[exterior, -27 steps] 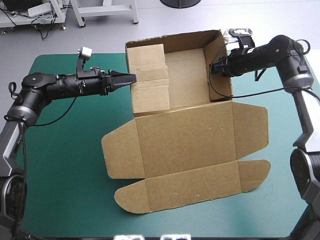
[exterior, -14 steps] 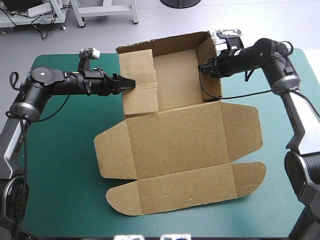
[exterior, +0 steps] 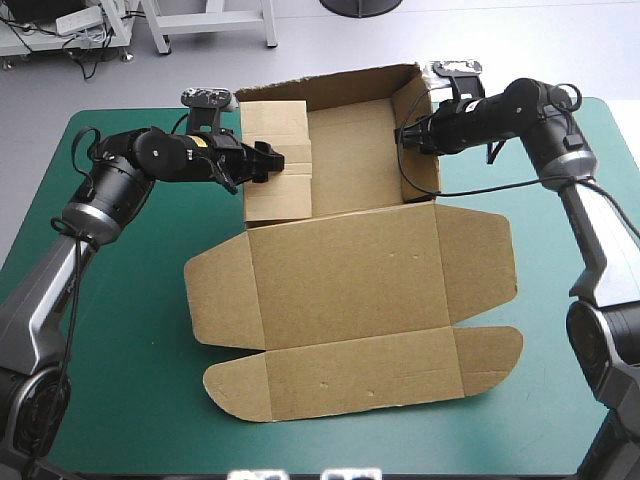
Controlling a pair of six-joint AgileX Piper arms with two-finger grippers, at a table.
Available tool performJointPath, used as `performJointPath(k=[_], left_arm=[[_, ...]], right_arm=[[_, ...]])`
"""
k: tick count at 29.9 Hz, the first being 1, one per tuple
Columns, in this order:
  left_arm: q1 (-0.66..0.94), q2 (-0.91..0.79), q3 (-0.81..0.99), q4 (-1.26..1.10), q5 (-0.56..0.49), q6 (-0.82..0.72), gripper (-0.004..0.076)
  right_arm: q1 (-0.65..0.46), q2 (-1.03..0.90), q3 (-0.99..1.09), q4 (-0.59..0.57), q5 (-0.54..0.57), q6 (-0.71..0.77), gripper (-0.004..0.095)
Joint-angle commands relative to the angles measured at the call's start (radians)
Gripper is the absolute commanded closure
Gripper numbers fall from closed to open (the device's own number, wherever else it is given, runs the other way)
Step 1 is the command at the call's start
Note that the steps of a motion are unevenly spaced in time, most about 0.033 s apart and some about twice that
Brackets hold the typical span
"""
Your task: Fold the box
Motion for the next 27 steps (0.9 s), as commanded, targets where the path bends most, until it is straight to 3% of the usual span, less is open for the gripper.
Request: performJointPath(k=[1, 11, 17, 22, 27], left_arm=[[-0.042, -0.010, -0.032, 0.029, -0.053, -0.111, 0.0245], [-0.115, 0.034, -0.030, 0.280, -0.123, -0.363, 0.0287], [-0.115, 0.034, -0.030, 0.473, -0.083, -0.527, 0.0290], [-0.115, 0.037, -0.030, 0.554, -0.053, -0.578, 0.0357], [-0.115, 0.048, -0.030, 0.521, -0.120, -0.612, 0.0362]], right_arm=[[0.015, -0.054, -0.029, 0.147, -0.017, -0.004, 0.0925], [0.015, -0.020, -0.029, 0.235, -0.018, -0.038, 0.0925], [0.015, -0.020, -0.029, 0.252, -0.015, -0.059, 0.0925], [0.015, -0.014, -0.029, 0.283, -0.014, -0.069, 0.0925], [0.015, 0.000, -0.029, 0.284, 0.028, -0.075, 0.0925]])
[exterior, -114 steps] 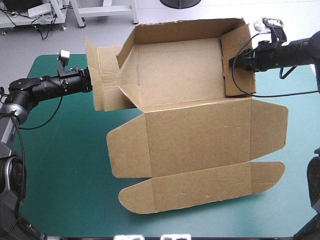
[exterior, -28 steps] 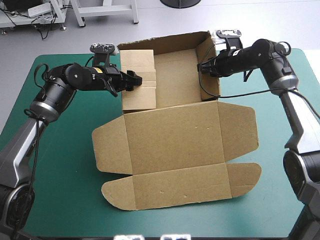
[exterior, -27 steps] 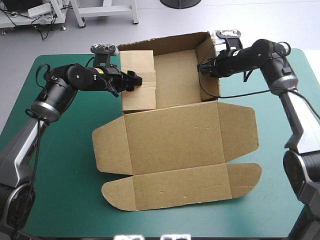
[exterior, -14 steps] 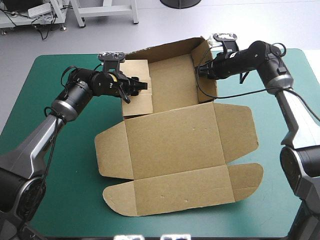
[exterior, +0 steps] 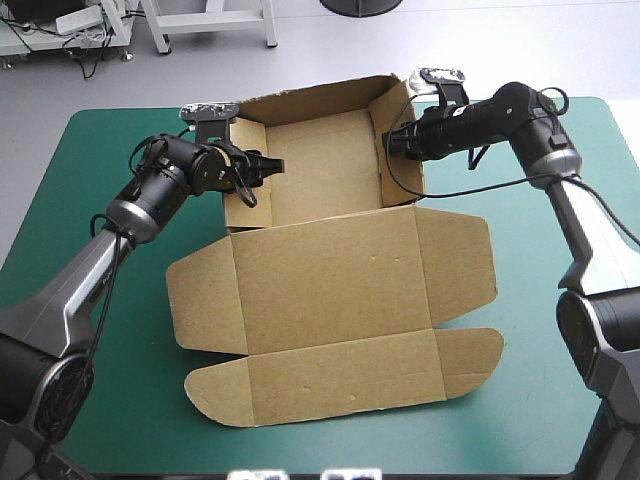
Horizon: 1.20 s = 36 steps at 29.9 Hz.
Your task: Fold the box
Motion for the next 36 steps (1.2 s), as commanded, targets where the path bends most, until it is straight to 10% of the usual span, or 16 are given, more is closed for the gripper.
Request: performJointPath(k=[1, 11, 36], left_arm=[[-0.012, -0.027, -0.029, -0.038, -0.109, -0.019, 0.0363], [-0.012, 0.040, -0.029, -0.069, -0.048, 0.079, 0.0733], [-0.012, 0.181, -0.128, -0.087, 0.276, 0.282, 0.0731]], right_arm=[[0.009, -0.053, -0.030, 0.143, 0.023, -0.010, 0.0925], [0.009, -0.040, -0.030, 0.077, 0.071, -0.027, 0.0925], [0.076, 0.046, -0.030, -0.485, 0.268, 0.207, 0.0924]])
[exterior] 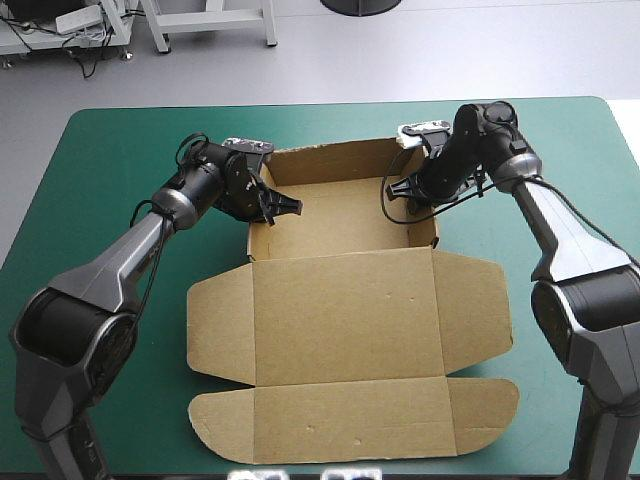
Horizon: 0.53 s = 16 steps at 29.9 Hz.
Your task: Fold the box
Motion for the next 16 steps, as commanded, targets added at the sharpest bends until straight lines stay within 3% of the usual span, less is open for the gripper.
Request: performJointPath(k=[1, 10, 16], left_arm=[[-0.006, -0.008, -0.074, 0.024, 0.096, 0.067, 0.0731], [-0.007, 0.015, -0.091, 0.024, 0.128, 0.082, 0.0731], [-0.007, 0.015, -0.091, 0.033, 0.138, 0.082, 0.0731]], right_arm=[[0.018, -0.054, -0.032, -0.079, 0.020, 0.011, 0.0924], [0.103, -0.023, -0.030, -0.277, 0.022, 0.082, 0.0924], [0.105, 0.012, -0.030, -0.288, 0.022, 0.104, 0.0924]])
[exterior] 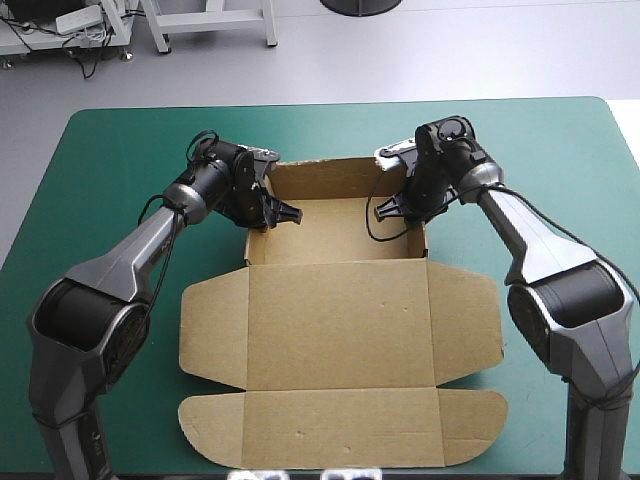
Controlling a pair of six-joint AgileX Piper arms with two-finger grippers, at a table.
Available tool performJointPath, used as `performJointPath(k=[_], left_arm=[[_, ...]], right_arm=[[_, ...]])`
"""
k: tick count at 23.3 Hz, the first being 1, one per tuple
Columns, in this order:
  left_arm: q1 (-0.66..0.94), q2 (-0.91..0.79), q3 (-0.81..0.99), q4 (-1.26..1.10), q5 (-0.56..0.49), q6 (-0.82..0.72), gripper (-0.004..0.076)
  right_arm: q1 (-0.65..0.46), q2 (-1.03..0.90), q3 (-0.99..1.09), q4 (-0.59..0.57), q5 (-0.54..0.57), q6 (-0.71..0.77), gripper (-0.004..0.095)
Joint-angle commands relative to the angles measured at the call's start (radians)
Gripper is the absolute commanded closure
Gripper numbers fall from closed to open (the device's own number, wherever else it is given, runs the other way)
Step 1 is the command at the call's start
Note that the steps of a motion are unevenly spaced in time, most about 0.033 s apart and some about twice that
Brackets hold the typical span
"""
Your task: Fold the box
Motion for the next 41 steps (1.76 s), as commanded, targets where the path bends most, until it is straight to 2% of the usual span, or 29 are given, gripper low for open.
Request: performJointPath(k=[1, 13, 15, 16, 17, 20, 22, 24, 27, 33, 38, 41], left_arm=[[-0.007, -0.050, -0.031, 0.034, 0.032, 0.032, 0.0731], [-0.005, -0.050, -0.031, 0.078, 0.026, 0.024, 0.0731], [-0.004, -0.050, -0.031, 0.078, 0.034, 0.024, 0.0699], [-0.004, -0.050, -0.031, 0.078, 0.052, 0.032, 0.0618], [-0.004, -0.050, -0.031, 0.078, 0.062, 0.032, 0.0575], [-0.004, -0.050, -0.031, 0.074, 0.115, 0.032, 0.0283], [-0.003, -0.055, -0.031, 0.081, 0.140, 0.022, 0.0153], [-0.003, -0.065, -0.046, 0.069, 0.150, 0.020, 0.0148], [-0.003, -0.077, -0.099, 0.059, 0.190, 0.022, 0.0148], [-0.003, -0.166, -0.219, 0.045, 0.210, 0.027, 0.0149], [-0.003, -0.278, -0.263, 0.073, 0.210, 0.047, 0.0155], [-0.003, -0.413, -0.263, 0.090, 0.212, 0.092, 0.0179]], right_arm=[[-0.004, -0.034, -0.030, -0.067, 0.009, 0.011, 0.0924], [-0.006, -0.011, -0.030, -0.087, 0.009, 0.013, 0.0913], [-0.015, -0.011, -0.030, -0.080, 0.009, 0.021, 0.0791], [-0.017, -0.013, -0.030, -0.056, 0.009, 0.036, 0.0620], [-0.017, -0.013, -0.030, -0.040, 0.009, 0.036, 0.0520], [-0.017, -0.018, -0.030, 0.000, 0.009, 0.055, 0.0138], [-0.017, -0.051, -0.030, 0.000, 0.009, 0.051, 0.0061], [-0.017, -0.098, -0.030, -0.038, 0.009, 0.051, 0.0061], [-0.017, -0.156, -0.030, -0.031, 0.009, 0.041, 0.0061], [-0.017, -0.276, -0.030, 0.066, 0.009, -0.017, 0.0070], [-0.017, -0.369, -0.032, 0.075, 0.009, -0.064, 0.0072], [-0.017, -0.475, -0.032, 0.072, 0.009, -0.121, 0.0072]])
